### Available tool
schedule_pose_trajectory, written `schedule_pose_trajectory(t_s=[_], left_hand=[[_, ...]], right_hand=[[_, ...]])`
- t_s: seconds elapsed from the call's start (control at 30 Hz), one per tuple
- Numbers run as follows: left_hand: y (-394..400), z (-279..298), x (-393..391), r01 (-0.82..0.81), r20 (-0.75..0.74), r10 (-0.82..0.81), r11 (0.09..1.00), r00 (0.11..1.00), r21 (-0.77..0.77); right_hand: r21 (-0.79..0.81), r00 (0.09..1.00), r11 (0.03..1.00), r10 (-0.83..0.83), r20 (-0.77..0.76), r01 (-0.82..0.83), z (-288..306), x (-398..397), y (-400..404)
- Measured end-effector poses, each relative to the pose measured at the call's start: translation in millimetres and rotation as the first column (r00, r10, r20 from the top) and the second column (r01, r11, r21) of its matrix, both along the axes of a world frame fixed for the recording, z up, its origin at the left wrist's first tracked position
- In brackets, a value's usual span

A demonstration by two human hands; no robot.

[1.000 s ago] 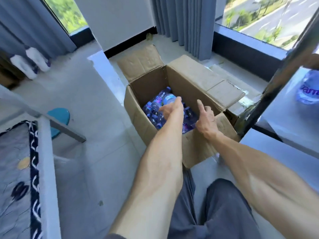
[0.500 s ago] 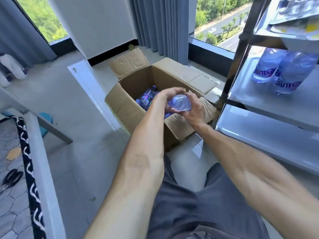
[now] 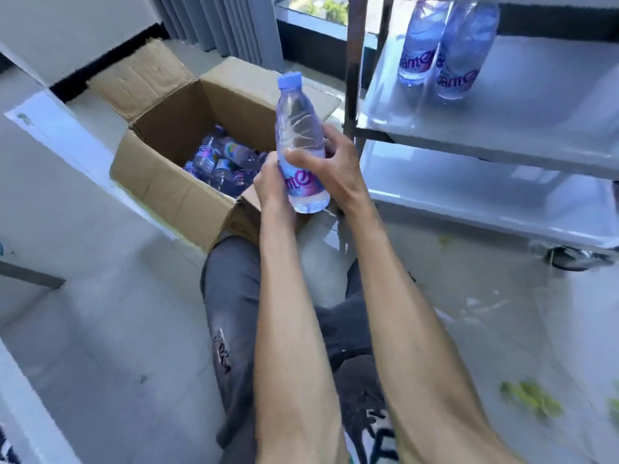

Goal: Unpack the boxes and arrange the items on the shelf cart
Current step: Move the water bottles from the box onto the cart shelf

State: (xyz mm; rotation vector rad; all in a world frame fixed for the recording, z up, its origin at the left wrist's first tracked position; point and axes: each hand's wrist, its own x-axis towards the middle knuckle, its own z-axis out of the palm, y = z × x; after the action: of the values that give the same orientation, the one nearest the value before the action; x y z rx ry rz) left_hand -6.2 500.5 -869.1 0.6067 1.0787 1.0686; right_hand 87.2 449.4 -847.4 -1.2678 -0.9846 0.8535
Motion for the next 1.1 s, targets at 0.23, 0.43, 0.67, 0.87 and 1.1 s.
schedule_pose_trajectory(t_s=[0.23, 0.43, 0.67, 0.87, 1.1], left_hand=[[-53.6, -3.3, 22.4, 0.554, 0.297, -0.533, 0.833, 0.792, 0.017], [-48.1, -2.3, 40.2, 0.648, -0.161, -0.63, 0.752, 0.76, 0.119], [-40.0, -1.0, 87.8, 0.64, -0.461, -0.472, 0.692, 0.752, 0.334], [-8.3, -7.3, 158.5, 0.405, -0.412, -0.237, 0.827, 0.88, 0.39], [64.8, 0.4, 217.9, 0.294, -0.481, -0.063, 0.857, 0.874, 0.422]], right_hand=[[0.007, 0.893, 0.994, -0.096, -0.439, 0.11, -1.2, 25.1, -41.1], [-0.08, 0.91, 0.937, -0.349, -0.224, 0.339, -1.1, 53.5, -46.4], [-0.101, 0.896, 0.896, -0.439, -0.064, 0.431, 2.4, 101.1, -39.4], [-0.028, 0.828, 0.836, -0.547, -0.125, 0.548, 7.4, 158.7, -1.0], [-0.198, 0.755, 0.735, -0.588, 0.289, 0.649, -4.8, 239.2, 48.7]])
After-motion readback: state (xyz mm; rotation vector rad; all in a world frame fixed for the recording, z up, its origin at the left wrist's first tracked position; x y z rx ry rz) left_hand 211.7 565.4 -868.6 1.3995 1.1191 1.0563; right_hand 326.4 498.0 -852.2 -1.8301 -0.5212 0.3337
